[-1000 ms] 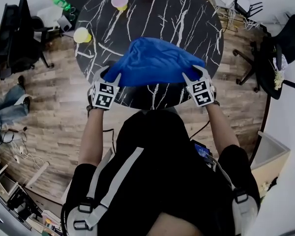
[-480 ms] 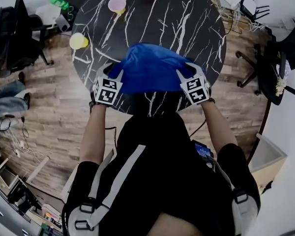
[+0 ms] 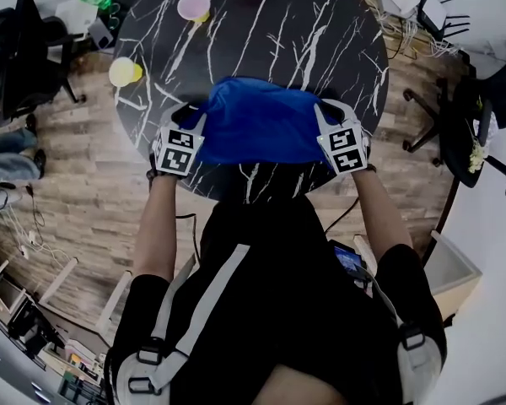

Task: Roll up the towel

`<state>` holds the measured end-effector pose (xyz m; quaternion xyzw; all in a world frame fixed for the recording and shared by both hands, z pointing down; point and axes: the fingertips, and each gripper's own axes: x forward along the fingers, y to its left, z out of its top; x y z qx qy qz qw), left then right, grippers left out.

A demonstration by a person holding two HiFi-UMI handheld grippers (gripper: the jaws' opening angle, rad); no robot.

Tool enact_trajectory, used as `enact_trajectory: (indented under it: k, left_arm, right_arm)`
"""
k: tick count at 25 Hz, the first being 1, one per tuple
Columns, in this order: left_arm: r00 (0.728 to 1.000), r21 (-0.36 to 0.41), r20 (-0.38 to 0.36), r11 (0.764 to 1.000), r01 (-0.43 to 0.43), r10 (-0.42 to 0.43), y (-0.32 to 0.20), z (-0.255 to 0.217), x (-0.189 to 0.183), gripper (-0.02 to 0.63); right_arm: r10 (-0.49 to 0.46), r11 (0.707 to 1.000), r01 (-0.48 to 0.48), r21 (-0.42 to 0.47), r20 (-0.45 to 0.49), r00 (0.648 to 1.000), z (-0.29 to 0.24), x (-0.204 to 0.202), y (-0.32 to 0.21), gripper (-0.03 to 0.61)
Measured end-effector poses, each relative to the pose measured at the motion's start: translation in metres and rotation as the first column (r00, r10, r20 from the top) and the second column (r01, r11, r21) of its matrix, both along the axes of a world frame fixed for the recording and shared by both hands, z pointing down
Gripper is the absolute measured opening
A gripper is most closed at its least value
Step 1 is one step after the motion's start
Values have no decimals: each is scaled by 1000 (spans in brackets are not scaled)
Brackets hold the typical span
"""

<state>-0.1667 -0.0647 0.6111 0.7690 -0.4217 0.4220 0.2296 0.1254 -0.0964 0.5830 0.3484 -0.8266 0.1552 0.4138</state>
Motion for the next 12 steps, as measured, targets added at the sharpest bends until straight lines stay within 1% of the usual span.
enact_trajectory:
  k: [5, 8, 12]
  left_arm:
    - [997, 17, -25, 997, 69, -68, -16, -5, -2, 156]
    - [998, -1, -18, 998, 64, -64, -21, 1, 3, 158]
    - [998, -17, -27, 998, 56, -56, -25, 3, 9, 158]
  right_arm:
    - [35, 999, -34, 41, -38, 999, -8, 32, -44, 21]
    - [59, 996, -55, 69, -56, 997, -8, 50, -65, 23]
    - [101, 993, -96, 65, -82, 991, -5, 70, -82, 23]
